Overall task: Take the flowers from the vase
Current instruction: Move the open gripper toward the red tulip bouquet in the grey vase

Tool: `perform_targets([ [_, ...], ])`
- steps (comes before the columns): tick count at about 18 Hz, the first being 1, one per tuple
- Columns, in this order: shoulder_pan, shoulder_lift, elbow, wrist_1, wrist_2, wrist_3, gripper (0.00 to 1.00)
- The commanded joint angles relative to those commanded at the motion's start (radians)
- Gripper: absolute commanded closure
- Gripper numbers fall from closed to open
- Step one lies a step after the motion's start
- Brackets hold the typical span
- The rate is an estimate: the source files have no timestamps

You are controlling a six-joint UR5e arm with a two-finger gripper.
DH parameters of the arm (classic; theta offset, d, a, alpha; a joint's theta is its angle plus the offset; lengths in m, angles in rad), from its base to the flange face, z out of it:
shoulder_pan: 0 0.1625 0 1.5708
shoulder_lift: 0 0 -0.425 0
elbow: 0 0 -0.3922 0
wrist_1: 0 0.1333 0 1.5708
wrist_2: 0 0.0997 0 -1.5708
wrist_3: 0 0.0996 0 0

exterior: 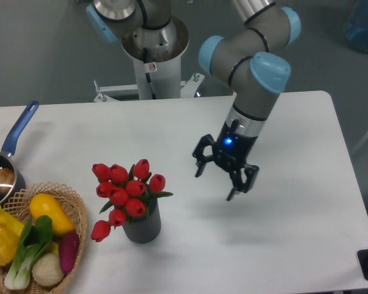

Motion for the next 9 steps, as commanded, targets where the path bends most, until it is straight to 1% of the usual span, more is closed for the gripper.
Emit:
perform_targets([
  [2, -0.02, 0.0, 0.0, -0.002, -0.041, -0.008, 0.0],
  [4, -0.026, -0.002, 0.0, 0.0, -0.118, -0.038, 0.0],
  [7, -0.031, -0.002, 0.0, -0.002, -0.245, -0.041, 0.0],
  [9, -0.041, -0.006, 0.0, -0.002, -0.293, -0.043, 0.0],
])
